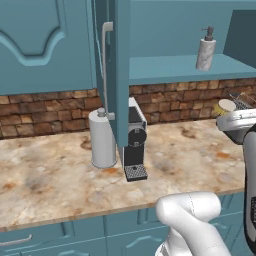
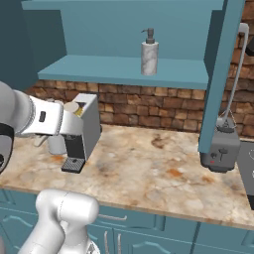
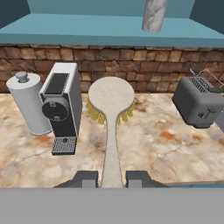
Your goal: Locate and retrieve the dish brush and soap dispenser from the cabinet. Place them next to the sink.
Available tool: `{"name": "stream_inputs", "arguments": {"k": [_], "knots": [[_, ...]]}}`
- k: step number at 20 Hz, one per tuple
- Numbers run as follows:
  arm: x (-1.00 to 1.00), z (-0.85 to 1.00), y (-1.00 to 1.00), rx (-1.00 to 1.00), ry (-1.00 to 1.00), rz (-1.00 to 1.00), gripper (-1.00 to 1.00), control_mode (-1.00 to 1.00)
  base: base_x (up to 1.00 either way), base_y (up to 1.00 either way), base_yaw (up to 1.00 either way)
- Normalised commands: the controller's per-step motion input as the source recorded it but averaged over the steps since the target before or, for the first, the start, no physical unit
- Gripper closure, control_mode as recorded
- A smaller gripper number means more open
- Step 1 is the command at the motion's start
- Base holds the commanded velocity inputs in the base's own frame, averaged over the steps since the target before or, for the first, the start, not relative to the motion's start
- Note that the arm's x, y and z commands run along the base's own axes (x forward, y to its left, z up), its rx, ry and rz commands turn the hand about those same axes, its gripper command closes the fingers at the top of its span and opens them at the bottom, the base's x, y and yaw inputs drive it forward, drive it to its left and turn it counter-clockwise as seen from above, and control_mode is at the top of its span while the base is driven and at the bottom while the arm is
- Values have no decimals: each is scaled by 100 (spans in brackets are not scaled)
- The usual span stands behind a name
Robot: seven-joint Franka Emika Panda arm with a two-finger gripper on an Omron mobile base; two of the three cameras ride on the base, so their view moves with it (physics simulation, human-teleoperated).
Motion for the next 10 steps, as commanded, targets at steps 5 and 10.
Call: {"name": "stream_inputs", "arguments": {"k": [5,10], "knots": [[0,0,0,0,0,0,100,100,-4,5,-23],[0,0,0,0,0,0,100,100,0,0,-50]]}}
